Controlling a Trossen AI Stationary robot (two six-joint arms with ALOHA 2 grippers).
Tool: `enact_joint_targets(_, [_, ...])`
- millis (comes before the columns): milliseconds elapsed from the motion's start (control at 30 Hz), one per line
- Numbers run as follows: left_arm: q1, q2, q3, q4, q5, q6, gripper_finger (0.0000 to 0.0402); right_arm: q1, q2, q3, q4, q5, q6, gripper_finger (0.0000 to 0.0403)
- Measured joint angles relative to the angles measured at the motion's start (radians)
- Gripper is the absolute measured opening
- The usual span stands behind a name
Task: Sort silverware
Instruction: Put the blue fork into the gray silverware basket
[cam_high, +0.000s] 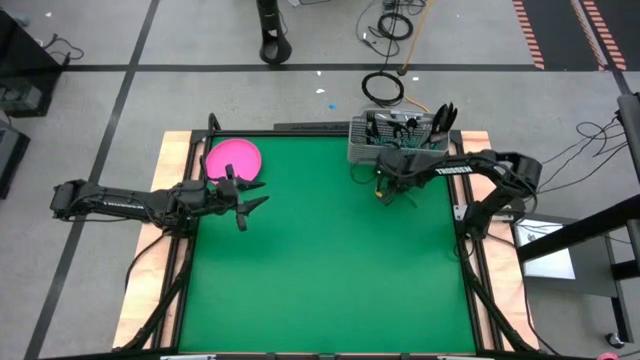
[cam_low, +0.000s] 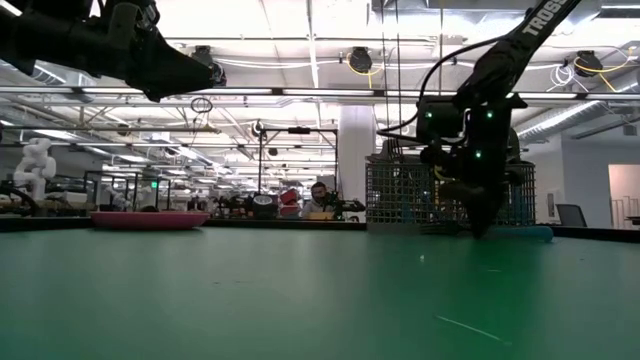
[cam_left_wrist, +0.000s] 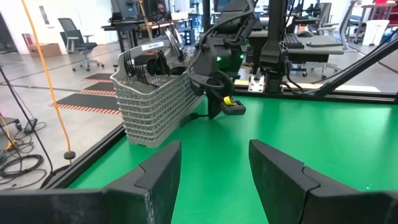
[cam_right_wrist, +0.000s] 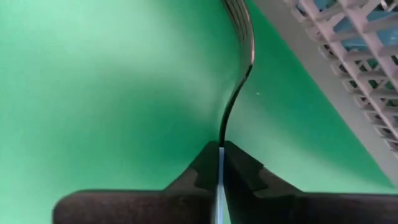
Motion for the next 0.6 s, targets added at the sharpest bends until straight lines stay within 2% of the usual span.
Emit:
enact_joint_targets(133, [0.000,0.000,0.000,0.000,0.000,-0.001,0.0192,0.036,-0.037,-0.002,-0.019,-0.002,0.010,0.0002])
enact_joint_targets(333, [0.000,0.000,0.000,0.001,0.000,-0.003,0.0192,0.108,-0.122,-0.002,-0.030,-0.070,0.027,0.0001])
enact_joint_targets(467, [0.000,0.000,0.000,0.004,0.000,-0.003,0.0192,0.159,-0.184,-0.002,0.064,-0.108,-0.019,0.0001])
enact_joint_targets(600, [0.000,0.000,0.000,0.005,0.000,-0.005,0.0192,0.191,-0.254,0.000,0.242,-0.108,-0.088,0.0001])
